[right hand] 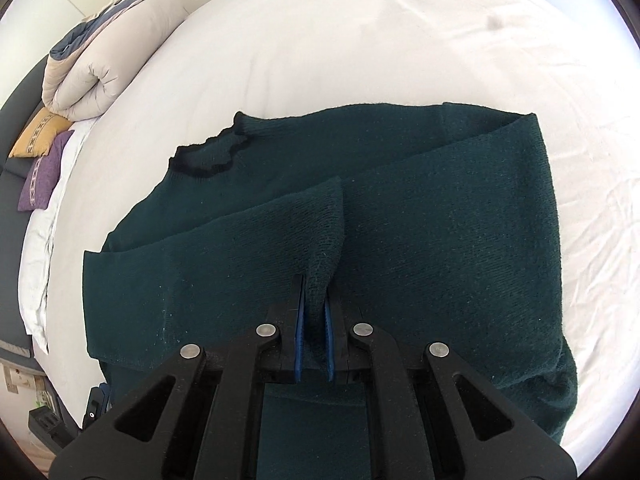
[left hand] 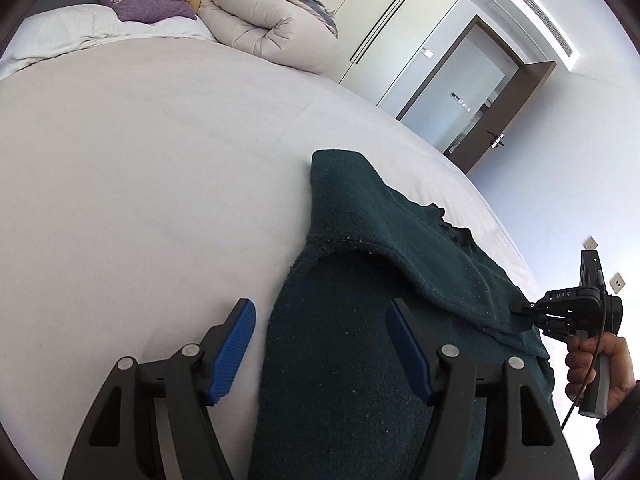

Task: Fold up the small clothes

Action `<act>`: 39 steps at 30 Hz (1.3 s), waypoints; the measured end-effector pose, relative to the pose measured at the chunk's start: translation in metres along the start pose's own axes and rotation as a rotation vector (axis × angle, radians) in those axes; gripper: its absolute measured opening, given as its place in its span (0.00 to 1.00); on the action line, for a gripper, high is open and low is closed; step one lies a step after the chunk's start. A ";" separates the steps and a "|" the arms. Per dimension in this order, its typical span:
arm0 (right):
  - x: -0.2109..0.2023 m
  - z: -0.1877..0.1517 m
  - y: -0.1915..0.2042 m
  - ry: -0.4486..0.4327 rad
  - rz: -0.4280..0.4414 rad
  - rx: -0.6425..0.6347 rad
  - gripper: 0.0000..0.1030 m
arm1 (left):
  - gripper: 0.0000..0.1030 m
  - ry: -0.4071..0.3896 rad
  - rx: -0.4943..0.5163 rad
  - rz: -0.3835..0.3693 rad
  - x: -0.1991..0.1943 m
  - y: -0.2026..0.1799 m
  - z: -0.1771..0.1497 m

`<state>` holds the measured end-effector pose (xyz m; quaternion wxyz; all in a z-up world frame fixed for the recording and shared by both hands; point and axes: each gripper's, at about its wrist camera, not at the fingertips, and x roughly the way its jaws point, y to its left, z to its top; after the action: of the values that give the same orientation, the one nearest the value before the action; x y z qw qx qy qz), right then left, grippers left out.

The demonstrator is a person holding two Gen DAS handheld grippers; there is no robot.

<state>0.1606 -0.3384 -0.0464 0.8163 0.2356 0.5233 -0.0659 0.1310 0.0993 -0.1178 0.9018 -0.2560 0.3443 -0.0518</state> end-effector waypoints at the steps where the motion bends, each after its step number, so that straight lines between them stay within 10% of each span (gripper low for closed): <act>1: 0.001 0.000 -0.002 -0.004 -0.003 0.002 0.07 | 0.67 0.000 0.003 0.003 -0.001 0.000 0.000; 31: -0.009 -0.024 -0.048 -0.047 -0.072 -0.042 0.07 | 0.63 0.038 0.008 0.012 0.007 -0.009 0.004; 39: 0.004 -0.021 -0.073 -0.014 0.038 0.006 0.07 | 0.61 0.035 0.005 -0.106 0.002 -0.026 0.070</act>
<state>0.1189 -0.3926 -0.0807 0.8203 0.2475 0.5129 -0.0533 0.1804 0.1059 -0.0615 0.8922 -0.2707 0.3460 -0.1048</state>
